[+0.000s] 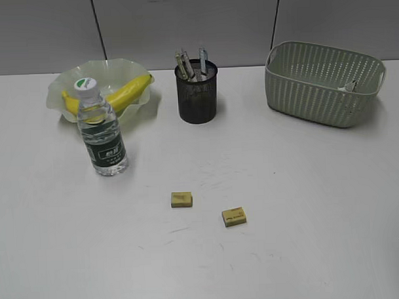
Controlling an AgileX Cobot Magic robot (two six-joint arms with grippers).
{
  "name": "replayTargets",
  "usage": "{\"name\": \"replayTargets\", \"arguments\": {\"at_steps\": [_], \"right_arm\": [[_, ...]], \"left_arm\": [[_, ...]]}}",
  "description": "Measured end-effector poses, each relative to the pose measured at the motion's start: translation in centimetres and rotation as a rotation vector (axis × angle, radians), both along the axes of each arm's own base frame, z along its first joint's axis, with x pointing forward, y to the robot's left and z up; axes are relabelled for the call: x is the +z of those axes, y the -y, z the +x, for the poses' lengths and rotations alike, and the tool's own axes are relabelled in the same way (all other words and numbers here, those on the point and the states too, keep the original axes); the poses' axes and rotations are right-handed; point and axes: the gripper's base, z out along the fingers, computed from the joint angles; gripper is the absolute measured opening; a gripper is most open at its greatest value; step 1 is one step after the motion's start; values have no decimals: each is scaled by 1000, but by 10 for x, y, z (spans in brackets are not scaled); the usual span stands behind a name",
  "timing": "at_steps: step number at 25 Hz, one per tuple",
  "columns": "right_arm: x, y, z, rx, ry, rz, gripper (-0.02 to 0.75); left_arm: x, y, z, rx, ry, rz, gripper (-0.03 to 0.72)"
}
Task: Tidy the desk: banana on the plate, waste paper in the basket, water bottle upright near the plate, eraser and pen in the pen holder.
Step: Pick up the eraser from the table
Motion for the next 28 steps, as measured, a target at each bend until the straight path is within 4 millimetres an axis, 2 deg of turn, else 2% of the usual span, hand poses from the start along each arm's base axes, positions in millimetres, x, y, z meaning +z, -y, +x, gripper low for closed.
{"name": "replayTargets", "arguments": {"at_steps": [6,9,11,14,17,20,22,28], "right_arm": [[1,-56,76,42,-180,-20,424],[-8,-83,108,90,-233,-59,424],[-18,-104,122,160,-254,-106,424],[-40,-138,134,310,-276,-216,424],[-74,-162,142,459,-310,-390,424],[-104,-171,147,576,-358,-483,424],[-117,-174,150,620,-369,-508,424],[-135,-184,161,696,-284,-522,424]], "left_arm": [[0,-1,-2,2,11,-7,345],[0,-1,-2,2,11,-7,344],[0,-1,-2,3,10,-8,344],[0,-1,-2,3,10,-7,344],[0,-1,-2,3,10,-7,344],[0,-1,-2,3,10,-7,344],[0,-1,-2,3,10,-7,342],[0,-1,-2,3,10,-7,342]]}}
